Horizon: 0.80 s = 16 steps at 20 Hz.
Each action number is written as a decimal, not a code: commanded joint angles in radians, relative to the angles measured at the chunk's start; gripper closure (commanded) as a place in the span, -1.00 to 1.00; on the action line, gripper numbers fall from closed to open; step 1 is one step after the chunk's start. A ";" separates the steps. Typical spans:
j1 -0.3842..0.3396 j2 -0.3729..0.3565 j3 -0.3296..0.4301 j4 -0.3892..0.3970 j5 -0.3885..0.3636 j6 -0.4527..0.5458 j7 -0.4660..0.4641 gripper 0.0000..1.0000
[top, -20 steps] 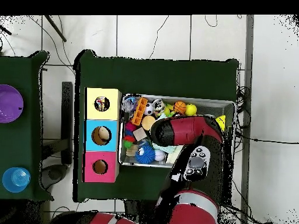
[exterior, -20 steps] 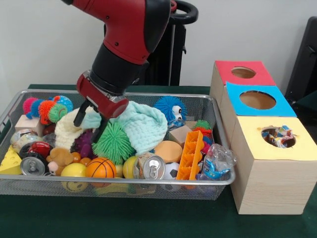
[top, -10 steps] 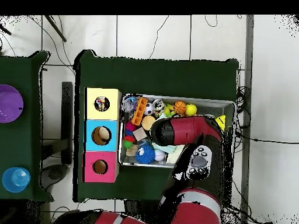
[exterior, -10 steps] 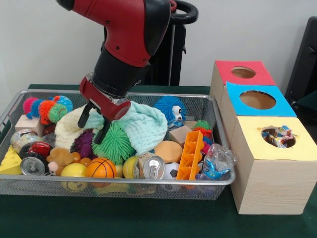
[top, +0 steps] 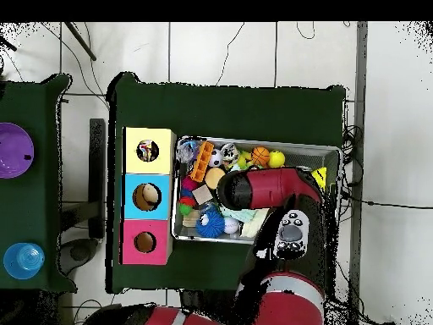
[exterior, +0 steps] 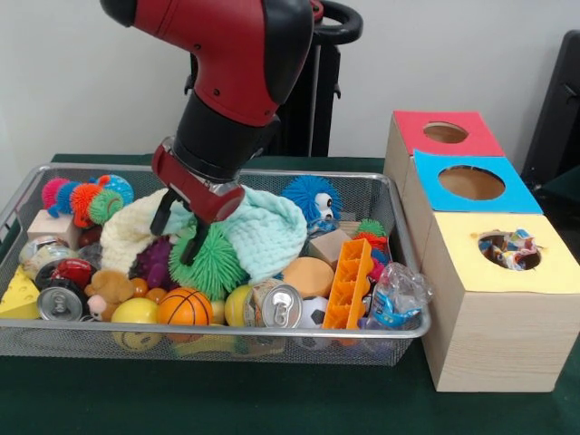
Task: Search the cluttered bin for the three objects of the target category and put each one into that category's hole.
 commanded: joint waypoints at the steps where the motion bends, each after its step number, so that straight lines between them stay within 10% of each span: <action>1: -0.030 -0.013 0.127 0.065 -0.021 0.122 -0.174 -1.00; 16: -0.090 -0.017 0.230 0.125 -0.013 0.150 -0.207 -1.00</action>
